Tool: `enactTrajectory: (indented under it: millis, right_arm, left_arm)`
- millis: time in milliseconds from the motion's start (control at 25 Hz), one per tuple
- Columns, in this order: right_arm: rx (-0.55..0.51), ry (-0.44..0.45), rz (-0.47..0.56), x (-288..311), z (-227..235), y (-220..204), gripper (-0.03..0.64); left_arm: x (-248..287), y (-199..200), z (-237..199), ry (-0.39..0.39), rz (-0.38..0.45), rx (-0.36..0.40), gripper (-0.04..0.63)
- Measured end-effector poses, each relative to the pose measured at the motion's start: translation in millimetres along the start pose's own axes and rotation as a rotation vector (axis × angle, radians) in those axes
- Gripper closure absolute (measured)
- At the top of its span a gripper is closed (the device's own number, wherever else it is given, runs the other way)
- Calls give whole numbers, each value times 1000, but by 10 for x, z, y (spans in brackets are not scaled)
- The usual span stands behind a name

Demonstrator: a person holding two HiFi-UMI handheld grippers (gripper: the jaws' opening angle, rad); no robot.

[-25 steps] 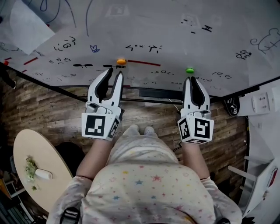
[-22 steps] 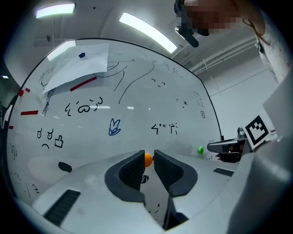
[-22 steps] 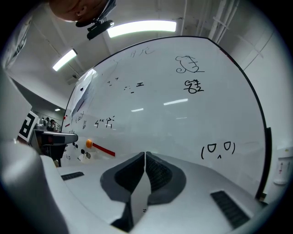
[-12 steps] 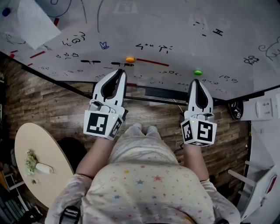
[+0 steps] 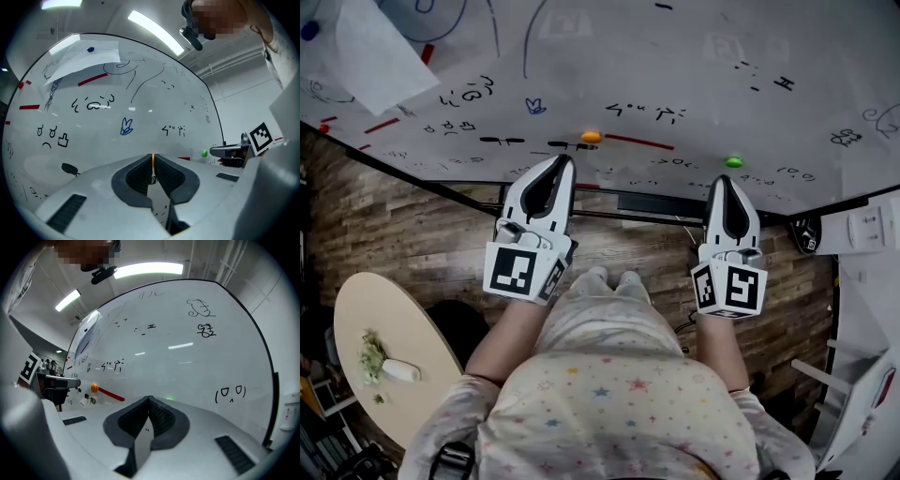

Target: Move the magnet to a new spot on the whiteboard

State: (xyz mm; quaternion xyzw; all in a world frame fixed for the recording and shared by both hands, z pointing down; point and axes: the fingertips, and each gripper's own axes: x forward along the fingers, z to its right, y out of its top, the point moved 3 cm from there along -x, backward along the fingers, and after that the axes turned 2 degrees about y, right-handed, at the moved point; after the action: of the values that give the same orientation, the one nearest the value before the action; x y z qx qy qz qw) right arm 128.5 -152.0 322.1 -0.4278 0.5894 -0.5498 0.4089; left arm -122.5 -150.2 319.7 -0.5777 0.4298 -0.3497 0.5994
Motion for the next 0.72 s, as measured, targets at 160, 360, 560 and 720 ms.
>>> enactTrajectory:
  millis: [160, 360, 560, 720]
  right_arm:
    - [-8, -14, 7, -15, -50, 2, 617]
    - [-17, -23, 12, -33, -127, -23, 617]
    - [-13, -43, 18, -57, -152, -13, 617]
    - [-12, -62, 24, -67, -153, -2, 617]
  left_arm:
    - [-6, -35, -49, -16, 4, 2, 572]
    - [-24, -91, -92, -35, 6, 0, 572]
    - [-28, -109, -127, -45, 14, -6, 572]
    - [-12, -118, -141, -53, 23, -7, 572]
